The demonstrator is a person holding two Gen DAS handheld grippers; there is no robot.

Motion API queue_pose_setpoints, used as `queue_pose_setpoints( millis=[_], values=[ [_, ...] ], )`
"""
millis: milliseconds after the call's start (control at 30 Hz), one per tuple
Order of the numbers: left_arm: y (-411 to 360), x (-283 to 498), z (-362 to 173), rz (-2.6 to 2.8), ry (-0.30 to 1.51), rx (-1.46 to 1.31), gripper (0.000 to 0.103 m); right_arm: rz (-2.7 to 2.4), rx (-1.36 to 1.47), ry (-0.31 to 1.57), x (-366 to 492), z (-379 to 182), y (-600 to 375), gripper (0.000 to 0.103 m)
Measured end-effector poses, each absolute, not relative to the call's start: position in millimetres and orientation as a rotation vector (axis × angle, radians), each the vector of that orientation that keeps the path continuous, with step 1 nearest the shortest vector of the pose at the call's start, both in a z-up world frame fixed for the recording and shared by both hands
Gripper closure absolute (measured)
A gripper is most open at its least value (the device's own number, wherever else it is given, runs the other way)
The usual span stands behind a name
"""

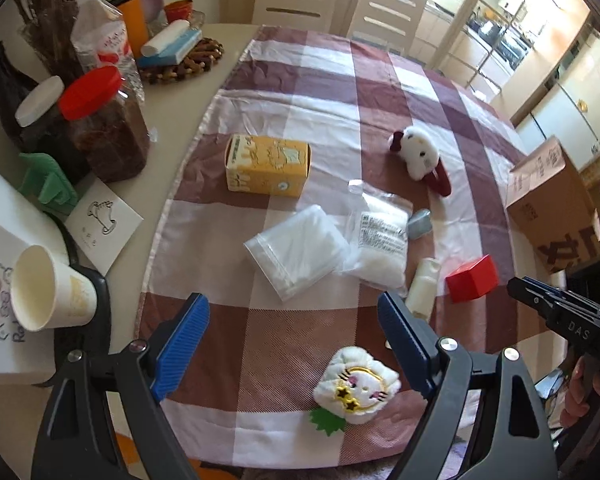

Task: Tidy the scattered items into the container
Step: 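Move both open tools back over the table items, then grasp the Hello Kitty plush with the left tool while the right tool grasps the white lotion tube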

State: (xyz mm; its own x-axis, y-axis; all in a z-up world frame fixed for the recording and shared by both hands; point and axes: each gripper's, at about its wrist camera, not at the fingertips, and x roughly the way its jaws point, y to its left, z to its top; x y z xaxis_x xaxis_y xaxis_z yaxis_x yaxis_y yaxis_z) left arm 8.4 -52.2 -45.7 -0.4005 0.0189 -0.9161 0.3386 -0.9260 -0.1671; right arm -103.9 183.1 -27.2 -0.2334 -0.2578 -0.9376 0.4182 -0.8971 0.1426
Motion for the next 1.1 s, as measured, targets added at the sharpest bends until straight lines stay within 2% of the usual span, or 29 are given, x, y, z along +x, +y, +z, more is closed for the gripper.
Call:
queue_pose_setpoints(
  millis=[467, 767, 900, 1100],
  values=[
    [-57, -19, -85, -2.431, 0.481, 1.74, 0.016, -2.145, 1.775, 0.055, -107, -58, 209, 0.072],
    [9, 13, -112, -2.488, 0.445, 1.998, 0.016, -2.103, 1.805, 0.099, -93, -73, 199, 0.072],
    [23, 18, -122, -2.465, 0.462, 2.016, 0.016, -2.151, 1.784, 0.108, -101, -74, 202, 0.072],
    [37, 15, -140, -2.433, 0.422, 2.045, 0.016, -2.128, 1.829, -0.057, -120, -82, 201, 0.072]
  ],
)
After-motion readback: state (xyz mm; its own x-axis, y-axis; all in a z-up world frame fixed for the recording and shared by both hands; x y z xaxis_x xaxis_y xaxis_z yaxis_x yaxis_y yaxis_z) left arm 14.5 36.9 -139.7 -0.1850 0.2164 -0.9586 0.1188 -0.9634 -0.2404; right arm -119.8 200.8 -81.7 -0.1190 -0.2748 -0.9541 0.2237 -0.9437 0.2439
